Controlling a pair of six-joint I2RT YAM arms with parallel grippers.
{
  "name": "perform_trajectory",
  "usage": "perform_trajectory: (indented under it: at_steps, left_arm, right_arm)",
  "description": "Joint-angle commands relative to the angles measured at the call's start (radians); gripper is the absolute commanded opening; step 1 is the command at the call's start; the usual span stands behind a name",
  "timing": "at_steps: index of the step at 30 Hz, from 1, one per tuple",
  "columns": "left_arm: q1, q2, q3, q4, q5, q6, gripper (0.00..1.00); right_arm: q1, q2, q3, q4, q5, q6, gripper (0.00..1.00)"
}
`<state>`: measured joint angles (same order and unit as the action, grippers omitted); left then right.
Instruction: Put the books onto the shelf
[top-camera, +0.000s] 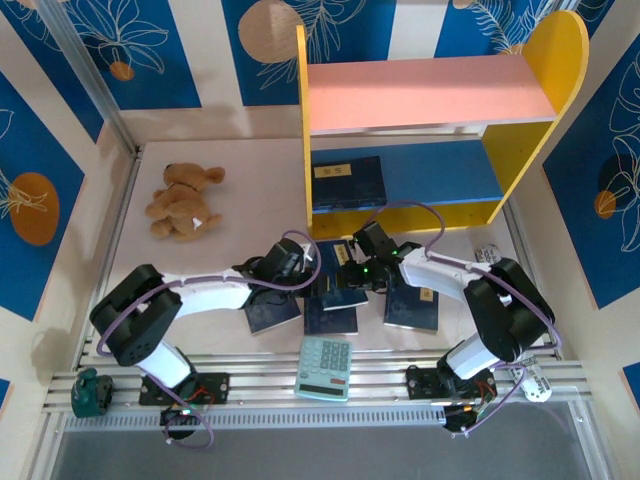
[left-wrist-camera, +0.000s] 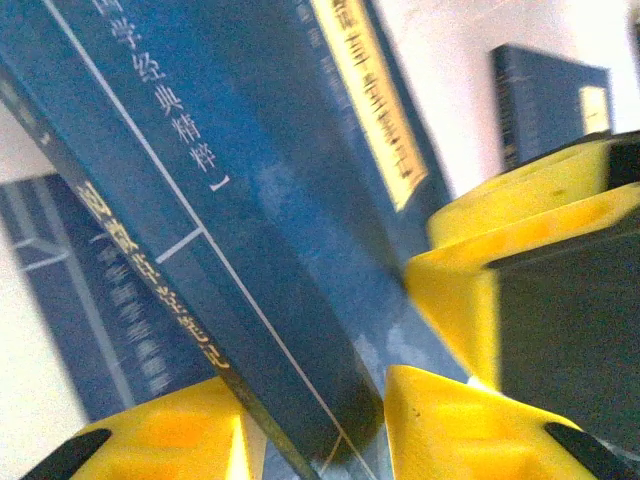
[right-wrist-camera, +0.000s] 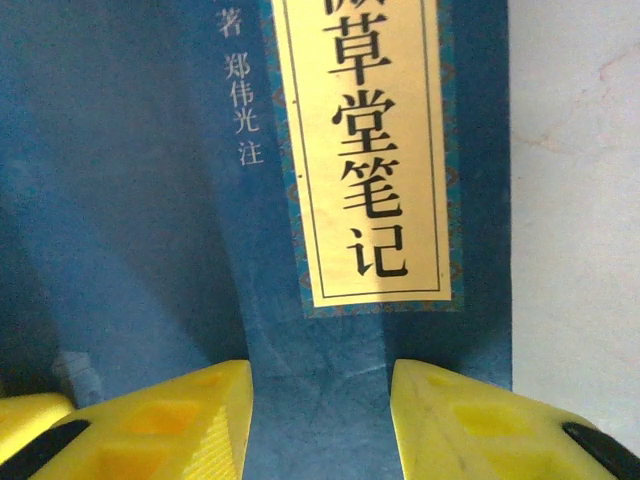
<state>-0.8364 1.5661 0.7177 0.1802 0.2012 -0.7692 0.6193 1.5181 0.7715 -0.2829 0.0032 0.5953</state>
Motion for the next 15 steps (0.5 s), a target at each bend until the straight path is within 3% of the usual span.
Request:
perform_trajectory:
  at_steps: [1, 4, 13, 15]
  left_arm:
    - [-0.020, -0.026, 0.000, 0.206, 0.078, -0.016, 0.36]
    - [-0.020, -0.015, 0.009, 0.200, 0.075, -0.019, 0.34]
    - [-0.020, -0.073, 0.025, 0.086, 0.041, 0.053, 0.03]
    - [-0.020, -0.113, 0.032, 0.041, 0.031, 0.083, 0.00]
  right_arm:
    - [0.015, 0.006, -0.045, 0.003, -0.151, 0.018, 0.42]
    - [0.007, -0.011, -0.047, 0.001, -0.157, 0.015, 0.42]
    - [-0.052, -0.134, -0.052, -0.044, -0.144, 0.001, 0.43]
    - [-0.069, -0.186, -0.048, -0.064, -0.131, -0.003, 0.44]
